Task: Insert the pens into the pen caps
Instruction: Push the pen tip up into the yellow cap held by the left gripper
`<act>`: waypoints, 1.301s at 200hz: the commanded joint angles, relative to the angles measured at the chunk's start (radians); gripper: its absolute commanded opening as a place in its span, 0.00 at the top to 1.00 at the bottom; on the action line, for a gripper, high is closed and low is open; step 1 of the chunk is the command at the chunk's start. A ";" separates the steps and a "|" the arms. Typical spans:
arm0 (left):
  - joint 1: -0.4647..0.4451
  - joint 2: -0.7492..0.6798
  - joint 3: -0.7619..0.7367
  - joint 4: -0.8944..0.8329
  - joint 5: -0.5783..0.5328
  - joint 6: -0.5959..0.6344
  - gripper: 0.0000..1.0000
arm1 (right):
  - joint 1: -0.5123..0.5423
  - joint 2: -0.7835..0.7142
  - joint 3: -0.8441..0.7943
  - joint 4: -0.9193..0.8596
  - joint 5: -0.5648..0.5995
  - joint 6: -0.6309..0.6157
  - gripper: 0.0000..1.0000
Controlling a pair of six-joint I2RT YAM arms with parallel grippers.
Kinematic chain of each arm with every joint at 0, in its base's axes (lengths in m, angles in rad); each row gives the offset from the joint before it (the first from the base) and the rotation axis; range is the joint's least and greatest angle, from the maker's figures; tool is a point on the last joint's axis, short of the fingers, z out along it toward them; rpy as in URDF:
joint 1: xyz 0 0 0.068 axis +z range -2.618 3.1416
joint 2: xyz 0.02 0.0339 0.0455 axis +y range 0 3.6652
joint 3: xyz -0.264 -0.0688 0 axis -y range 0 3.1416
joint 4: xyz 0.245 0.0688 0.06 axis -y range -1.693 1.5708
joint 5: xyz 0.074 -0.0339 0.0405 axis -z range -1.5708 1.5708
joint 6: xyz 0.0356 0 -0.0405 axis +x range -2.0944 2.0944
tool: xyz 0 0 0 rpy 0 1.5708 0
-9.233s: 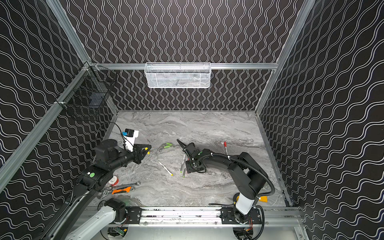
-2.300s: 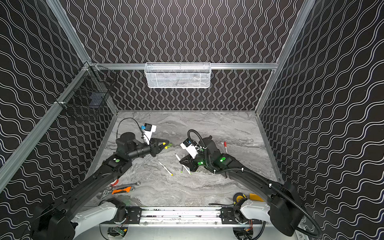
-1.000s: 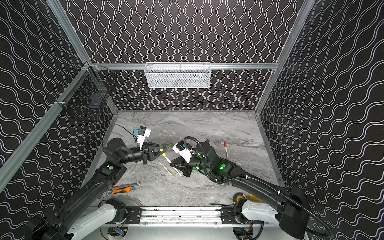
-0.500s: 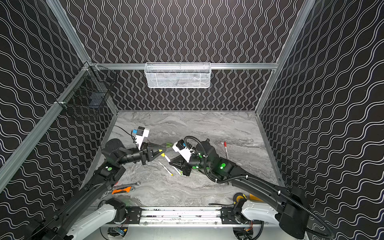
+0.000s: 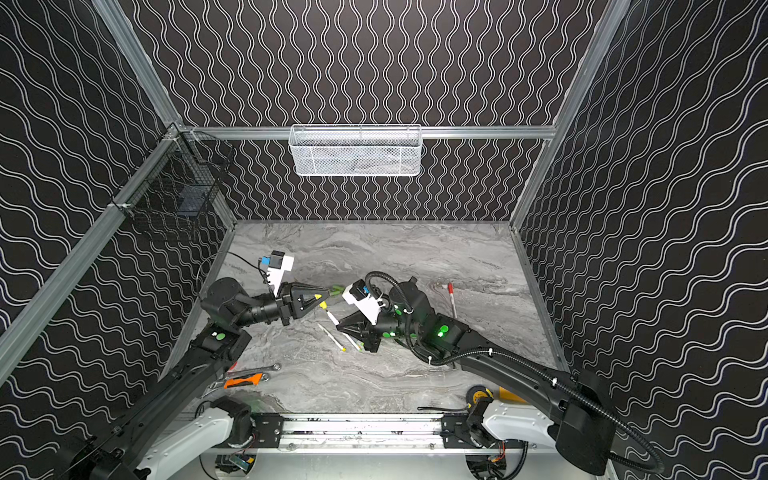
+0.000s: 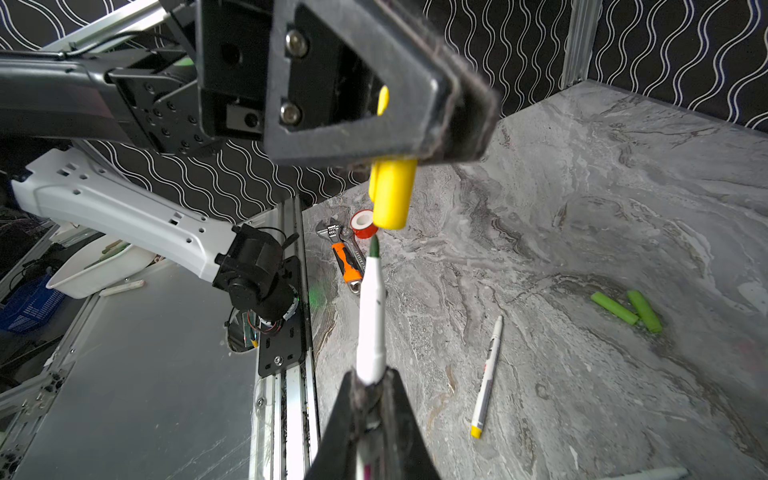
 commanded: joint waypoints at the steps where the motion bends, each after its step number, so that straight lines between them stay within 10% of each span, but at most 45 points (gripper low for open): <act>1: 0.001 0.007 0.002 0.062 0.021 -0.026 1.00 | 0.002 0.003 0.010 0.033 0.004 -0.019 0.94; 260: -0.003 0.050 -0.007 0.143 0.074 -0.090 1.00 | 0.000 0.067 0.045 0.194 0.042 -0.069 0.98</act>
